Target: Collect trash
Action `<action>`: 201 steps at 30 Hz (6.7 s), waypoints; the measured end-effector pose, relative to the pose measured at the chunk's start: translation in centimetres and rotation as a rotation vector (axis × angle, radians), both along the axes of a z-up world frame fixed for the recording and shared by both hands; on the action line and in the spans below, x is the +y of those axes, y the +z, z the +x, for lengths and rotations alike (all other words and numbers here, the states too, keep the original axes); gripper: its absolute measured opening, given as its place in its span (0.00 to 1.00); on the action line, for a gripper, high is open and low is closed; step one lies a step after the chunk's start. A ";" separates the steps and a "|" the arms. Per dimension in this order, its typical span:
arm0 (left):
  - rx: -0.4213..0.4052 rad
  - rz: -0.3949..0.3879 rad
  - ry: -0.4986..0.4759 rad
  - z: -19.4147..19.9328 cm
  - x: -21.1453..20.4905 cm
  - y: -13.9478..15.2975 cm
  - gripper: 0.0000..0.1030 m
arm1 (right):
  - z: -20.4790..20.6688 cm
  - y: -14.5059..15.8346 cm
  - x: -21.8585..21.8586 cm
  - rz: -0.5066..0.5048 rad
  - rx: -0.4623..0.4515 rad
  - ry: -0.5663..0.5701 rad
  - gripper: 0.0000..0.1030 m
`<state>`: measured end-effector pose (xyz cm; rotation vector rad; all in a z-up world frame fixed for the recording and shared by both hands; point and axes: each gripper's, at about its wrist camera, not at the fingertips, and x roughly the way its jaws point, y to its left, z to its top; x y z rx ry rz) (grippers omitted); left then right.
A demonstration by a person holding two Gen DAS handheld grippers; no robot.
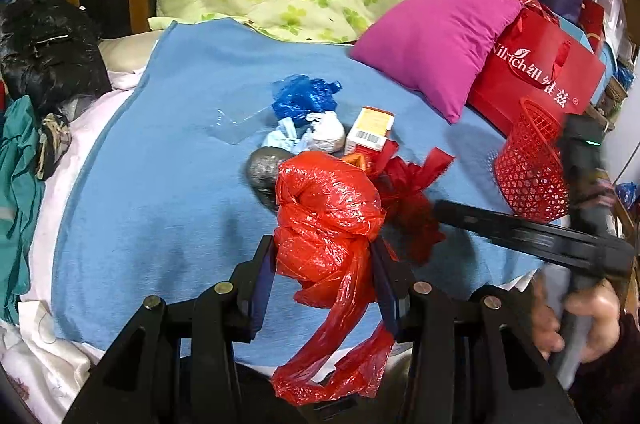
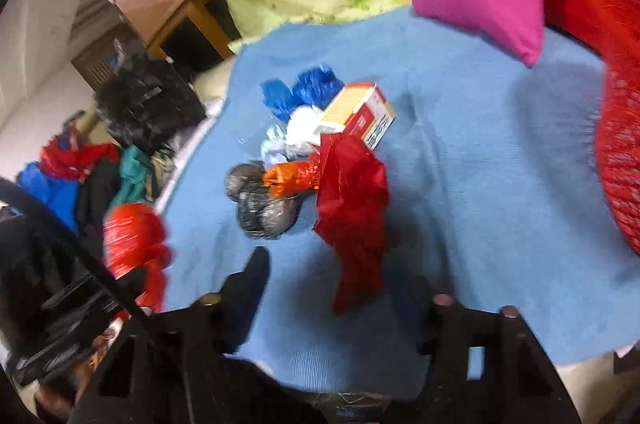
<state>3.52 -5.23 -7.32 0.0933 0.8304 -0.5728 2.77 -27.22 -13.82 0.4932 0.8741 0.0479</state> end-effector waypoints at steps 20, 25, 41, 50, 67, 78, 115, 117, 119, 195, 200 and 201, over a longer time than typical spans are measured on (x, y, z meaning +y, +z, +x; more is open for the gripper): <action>-0.126 0.019 -0.099 -0.7 -5.8 5.7 0.47 | -8.9 6.8 -7.2 -0.020 -0.201 -0.048 0.25; -0.106 0.008 -0.069 -0.9 -4.6 5.2 0.47 | -6.4 3.9 -5.0 0.002 -0.173 0.015 0.77; -0.106 0.038 -0.007 0.7 -0.3 5.1 0.47 | -1.6 1.1 -1.6 -0.044 -0.078 0.028 0.32; -0.173 -0.005 -0.261 -1.5 -11.9 10.8 0.48 | -13.7 14.6 -11.2 -0.099 -0.377 -0.204 0.32; -0.120 -0.012 -0.507 -2.9 -32.1 11.4 0.74 | -21.7 10.6 -25.6 0.030 -0.317 -0.560 0.64; -0.285 0.051 -0.130 5.8 -13.3 10.3 0.86 | -16.6 15.9 -15.4 -0.137 -0.538 -0.259 0.64; -0.063 0.115 0.406 23.1 4.6 -12.2 1.00 | 10.6 -5.3 -13.3 -0.444 0.023 -0.268 1.00; -0.066 0.118 0.408 23.0 4.5 -12.2 1.00 | 10.5 -5.3 -13.4 -0.438 0.020 -0.268 1.00; -0.071 0.123 0.411 23.0 4.4 -12.2 1.00 | 10.6 -5.3 -13.3 -0.441 0.021 -0.268 1.00; -0.095 0.087 0.488 17.9 7.5 -7.7 1.00 | 10.5 -5.1 -12.8 -0.448 0.033 -0.307 1.00; -0.102 0.031 0.354 12.5 7.5 -5.5 1.00 | 10.7 -4.6 -12.9 -0.407 0.110 -0.304 1.00; -0.100 0.022 0.339 11.8 7.4 -5.2 1.00 | 10.7 -4.7 -13.0 -0.397 0.113 -0.317 1.00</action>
